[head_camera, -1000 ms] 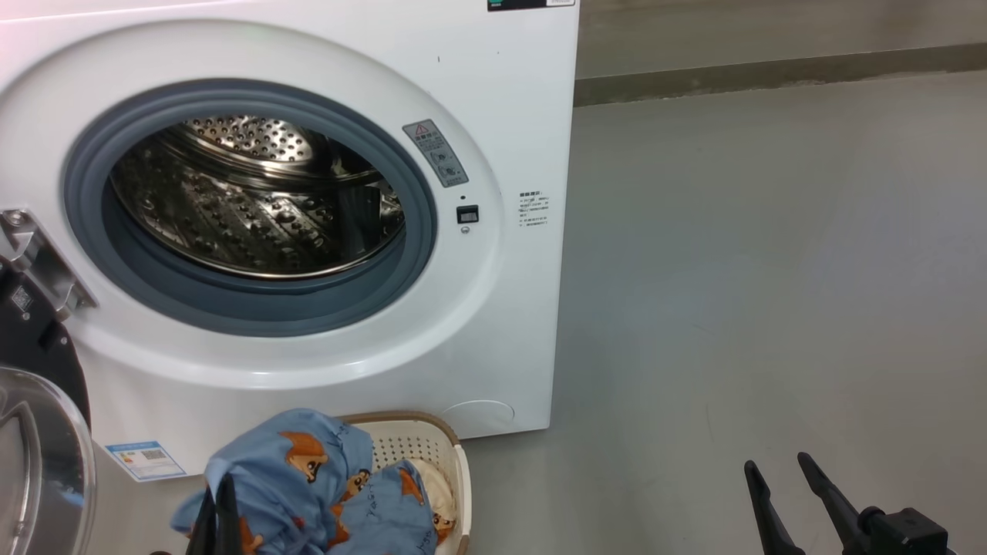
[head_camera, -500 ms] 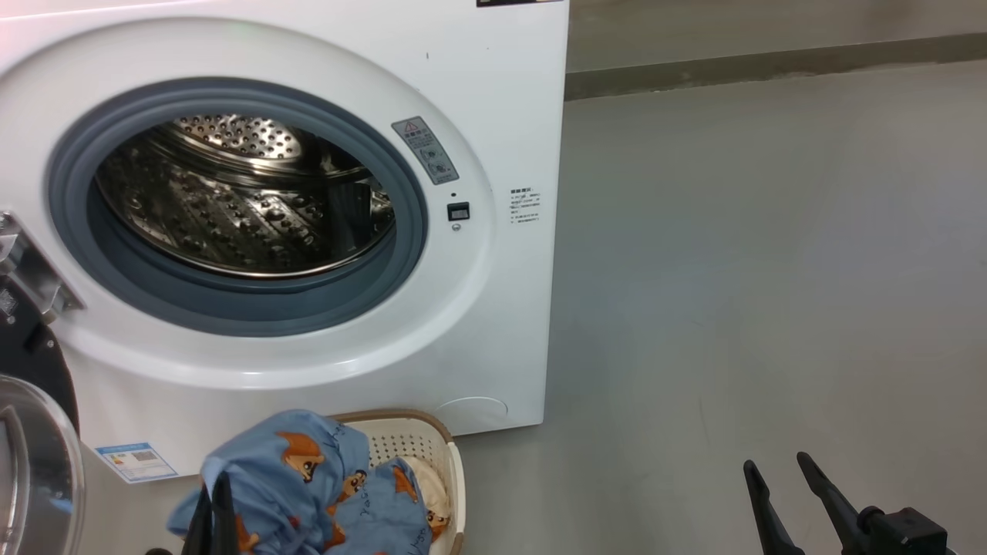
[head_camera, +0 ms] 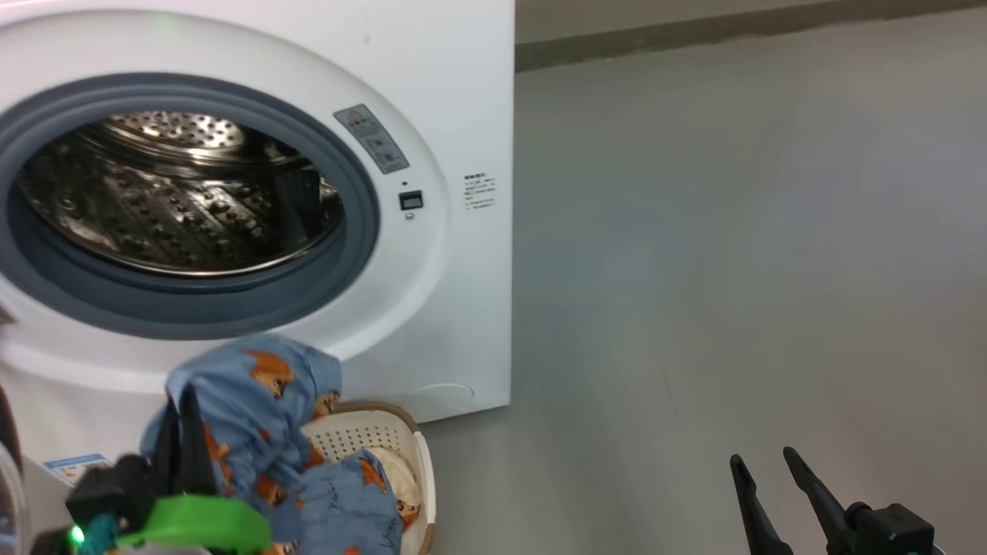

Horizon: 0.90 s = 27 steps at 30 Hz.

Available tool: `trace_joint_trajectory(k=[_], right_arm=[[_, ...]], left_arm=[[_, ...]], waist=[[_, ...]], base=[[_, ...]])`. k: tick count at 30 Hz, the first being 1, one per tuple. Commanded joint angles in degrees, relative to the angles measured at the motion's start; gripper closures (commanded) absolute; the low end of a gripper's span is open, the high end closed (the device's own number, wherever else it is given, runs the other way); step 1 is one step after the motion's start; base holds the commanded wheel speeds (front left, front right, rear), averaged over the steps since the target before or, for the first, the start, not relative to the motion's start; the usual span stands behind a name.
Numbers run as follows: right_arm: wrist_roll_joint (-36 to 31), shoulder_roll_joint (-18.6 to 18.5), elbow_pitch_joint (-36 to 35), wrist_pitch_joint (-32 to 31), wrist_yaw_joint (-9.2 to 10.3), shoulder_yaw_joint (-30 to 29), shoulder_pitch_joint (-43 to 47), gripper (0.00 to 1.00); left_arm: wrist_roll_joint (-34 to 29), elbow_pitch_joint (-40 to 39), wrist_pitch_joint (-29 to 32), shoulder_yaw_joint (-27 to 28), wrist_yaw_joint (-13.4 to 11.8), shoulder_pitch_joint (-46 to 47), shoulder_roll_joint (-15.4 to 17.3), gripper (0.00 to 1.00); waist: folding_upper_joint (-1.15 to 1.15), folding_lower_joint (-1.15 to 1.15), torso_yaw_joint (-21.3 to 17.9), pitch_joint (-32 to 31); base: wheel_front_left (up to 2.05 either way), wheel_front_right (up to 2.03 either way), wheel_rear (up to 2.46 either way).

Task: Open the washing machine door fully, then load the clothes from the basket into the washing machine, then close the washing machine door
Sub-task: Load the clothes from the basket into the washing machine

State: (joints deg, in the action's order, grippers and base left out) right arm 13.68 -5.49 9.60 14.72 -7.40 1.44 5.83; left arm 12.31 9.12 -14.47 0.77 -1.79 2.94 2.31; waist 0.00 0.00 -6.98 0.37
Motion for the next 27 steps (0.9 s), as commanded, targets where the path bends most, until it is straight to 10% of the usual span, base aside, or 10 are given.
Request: trace_joint_trajectory(k=[1,27], right_arm=[[-0.13,-0.28,-1.55,0.28,-0.09,1.66,-2.41,0.00],[1.86,2.12,-1.58,0.28,-0.09,7.22,-13.33,0.00]], left_arm=[[-0.83,-0.46,-0.52,2.73,-0.54,4.63,0.84,1.00],[-8.07,18.47,-0.52,11.74,-5.52,40.65,14.08,1.00]], waist=[[0.00,0.00,-1.93,2.08],[0.00,0.00,-13.82,22.32]], base=[[0.00,0.00,0.00],[0.00,0.00,0.00]])
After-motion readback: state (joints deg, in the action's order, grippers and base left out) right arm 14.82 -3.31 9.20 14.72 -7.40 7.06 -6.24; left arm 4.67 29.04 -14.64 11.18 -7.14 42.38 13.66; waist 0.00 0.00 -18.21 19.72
